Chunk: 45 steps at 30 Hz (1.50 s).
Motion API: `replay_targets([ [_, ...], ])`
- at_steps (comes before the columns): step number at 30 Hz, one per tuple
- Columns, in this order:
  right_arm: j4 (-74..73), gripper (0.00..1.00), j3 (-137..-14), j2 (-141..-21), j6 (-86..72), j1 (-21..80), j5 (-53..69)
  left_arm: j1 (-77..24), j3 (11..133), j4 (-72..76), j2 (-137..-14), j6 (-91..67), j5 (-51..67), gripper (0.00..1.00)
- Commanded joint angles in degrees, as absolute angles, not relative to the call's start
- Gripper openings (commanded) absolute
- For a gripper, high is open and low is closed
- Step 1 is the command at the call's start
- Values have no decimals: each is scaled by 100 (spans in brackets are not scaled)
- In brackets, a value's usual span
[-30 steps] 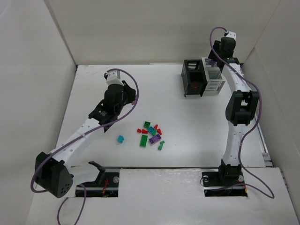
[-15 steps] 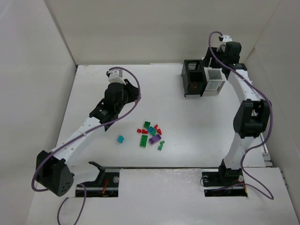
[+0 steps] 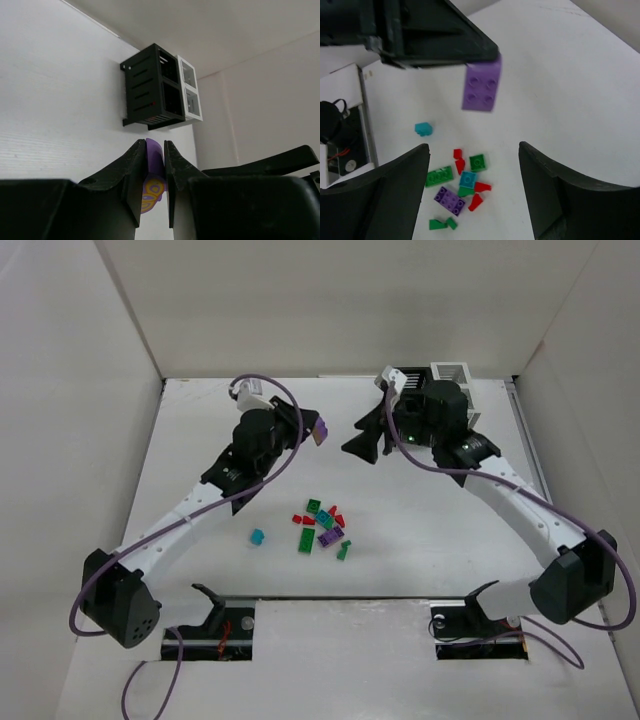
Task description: Sort the legos into containers by color
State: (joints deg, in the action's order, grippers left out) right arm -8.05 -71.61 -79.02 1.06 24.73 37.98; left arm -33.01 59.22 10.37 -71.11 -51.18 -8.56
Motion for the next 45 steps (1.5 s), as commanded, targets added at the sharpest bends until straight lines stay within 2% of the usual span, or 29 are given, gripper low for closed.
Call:
replay_targets([
  [1, -27, 77, -7119, -7726, -61, 2828, 3568, -3708, 6223, 1283, -7066, -5625, -1466, 0],
  [9, 97, 80, -7479, -7963, -237, 3419, 2743, -4051, 6091, 1547, -6838, -5854, -1537, 0],
  [16, 97, 78, -7584, -8129, -308, 3524, 2646, -4245, 5985, 1783, -6732, -5845, -1758, 0],
  [22, 97, 62, -7638, -8130, -308, 3577, 2751, -4298, 5924, 1784, -6680, -5845, -1819, 0],
  [23, 97, 52, -7638, -8130, -308, 3577, 2751, -4298, 5924, 1854, -6680, -5845, -1819, 0],
  [25, 97, 42, -7638, -8130, -308, 3577, 2812, -4298, 5924, 1854, -6680, -5845, -1819, 0],
  [26, 97, 30, -7638, -8130, -308, 3577, 2812, -4298, 5924, 1854, -6680, -5845, -1819, 0],
  [33, 97, 1, -7690, -8130, -421, 3437, 3357, -4298, 5924, 1951, -6802, -5713, -1758, 0],
  [34, 97, 0, -7690, -8130, -422, 3367, 3357, -4298, 5993, 1951, -6803, -5635, -1758, 0],
  [35, 97, 0, -7690, -8130, -422, 3366, 3488, -4298, 6072, 1855, -6855, -5582, -1758, 2],
  [36, 97, 0, -7690, -8130, -422, 3201, 3576, -4298, 6073, 1776, -6855, -5451, -1758, 25],
  [38, 97, 0, -7690, -8130, -536, 3042, 3717, -4298, 6222, 1504, -6908, -5388, -1810, 41],
  [39, 97, 0, -7690, -8130, -536, 2876, 3718, -4298, 6223, 1503, -6908, -5335, -1811, 55],
  [40, 97, 0, -7690, -8130, -606, 2778, 3718, -4298, 6223, 1399, -6908, -5283, -1889, 80],
  [41, 44, 0, -7690, -8130, -606, 2682, 3718, -4298, 6223, 1232, -6856, -5282, -2029, 91],
  [42, 44, 0, -7690, -8130, -606, 2437, 3718, -4246, 6223, 1143, -6855, -5213, -2091, 96],
  [45, -9, 0, -7690, -8191, -659, 2014, 3648, -3886, 6223, 765, -6654, -5326, -2101, 100],
])
